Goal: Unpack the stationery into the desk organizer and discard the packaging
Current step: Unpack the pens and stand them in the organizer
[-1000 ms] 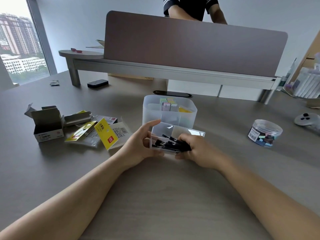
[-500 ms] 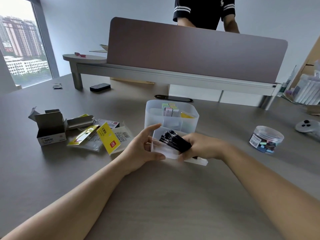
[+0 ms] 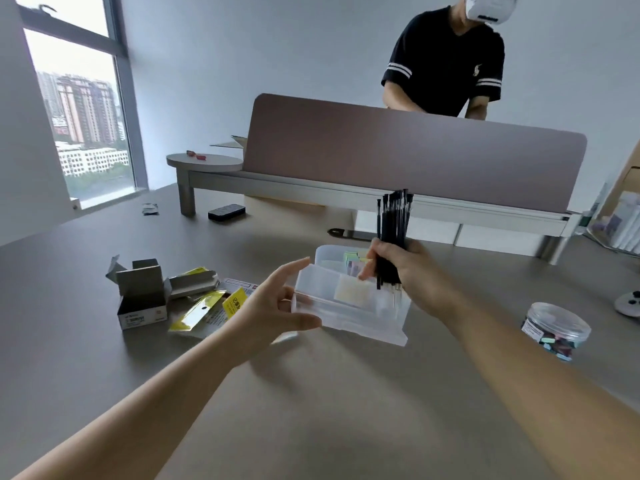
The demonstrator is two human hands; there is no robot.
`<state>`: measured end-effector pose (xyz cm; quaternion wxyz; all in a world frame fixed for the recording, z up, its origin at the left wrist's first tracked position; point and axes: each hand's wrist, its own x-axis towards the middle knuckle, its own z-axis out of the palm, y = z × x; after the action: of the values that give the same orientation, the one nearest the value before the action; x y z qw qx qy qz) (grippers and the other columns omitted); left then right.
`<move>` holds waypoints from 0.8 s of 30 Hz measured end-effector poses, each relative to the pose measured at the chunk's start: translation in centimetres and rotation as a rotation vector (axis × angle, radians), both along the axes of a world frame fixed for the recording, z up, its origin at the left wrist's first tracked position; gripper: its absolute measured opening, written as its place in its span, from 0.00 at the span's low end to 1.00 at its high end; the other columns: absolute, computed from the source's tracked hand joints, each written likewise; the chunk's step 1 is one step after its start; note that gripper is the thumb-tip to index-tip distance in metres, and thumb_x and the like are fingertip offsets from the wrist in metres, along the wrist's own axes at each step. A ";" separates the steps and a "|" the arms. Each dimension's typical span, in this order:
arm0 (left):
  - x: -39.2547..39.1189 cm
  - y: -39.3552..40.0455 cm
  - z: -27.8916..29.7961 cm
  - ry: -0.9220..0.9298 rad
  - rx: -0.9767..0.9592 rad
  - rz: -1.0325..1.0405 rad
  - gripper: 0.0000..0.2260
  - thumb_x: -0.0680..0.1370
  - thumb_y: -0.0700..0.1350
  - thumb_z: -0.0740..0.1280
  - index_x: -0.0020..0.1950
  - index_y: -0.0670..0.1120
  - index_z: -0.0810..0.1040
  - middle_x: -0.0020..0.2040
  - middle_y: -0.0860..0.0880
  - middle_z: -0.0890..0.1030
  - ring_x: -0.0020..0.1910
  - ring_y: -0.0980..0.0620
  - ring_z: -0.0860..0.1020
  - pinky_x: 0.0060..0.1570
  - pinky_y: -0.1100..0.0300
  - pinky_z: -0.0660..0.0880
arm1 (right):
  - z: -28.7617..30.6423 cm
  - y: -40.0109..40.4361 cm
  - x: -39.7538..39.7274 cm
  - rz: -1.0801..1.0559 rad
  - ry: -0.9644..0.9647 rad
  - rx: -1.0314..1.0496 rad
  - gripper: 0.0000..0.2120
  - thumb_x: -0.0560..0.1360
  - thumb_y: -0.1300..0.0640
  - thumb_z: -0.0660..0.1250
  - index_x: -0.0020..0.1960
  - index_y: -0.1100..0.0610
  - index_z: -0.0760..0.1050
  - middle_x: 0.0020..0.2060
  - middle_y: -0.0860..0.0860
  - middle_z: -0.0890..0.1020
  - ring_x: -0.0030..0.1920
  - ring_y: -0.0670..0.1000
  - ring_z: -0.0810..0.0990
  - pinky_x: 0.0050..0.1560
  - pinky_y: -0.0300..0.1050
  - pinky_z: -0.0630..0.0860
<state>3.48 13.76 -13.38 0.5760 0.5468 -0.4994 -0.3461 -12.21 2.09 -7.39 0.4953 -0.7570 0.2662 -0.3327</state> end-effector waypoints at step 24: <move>7.1 0.7 -0.9 0.224 0.038 -0.065 0.45 0.40 0.51 0.82 0.56 0.59 0.72 0.42 0.42 0.79 0.40 0.50 0.82 0.39 0.60 0.79 | -1.2 -7.9 9.6 -0.007 0.355 -0.133 0.03 0.69 0.65 0.67 0.40 0.66 0.77 0.28 0.53 0.76 0.24 0.45 0.76 0.27 0.32 0.75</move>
<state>10.57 14.44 -14.27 0.6061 0.4990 -0.4427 -0.4332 -2.62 -5.81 -8.64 0.3882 -0.8339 0.3296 -0.2126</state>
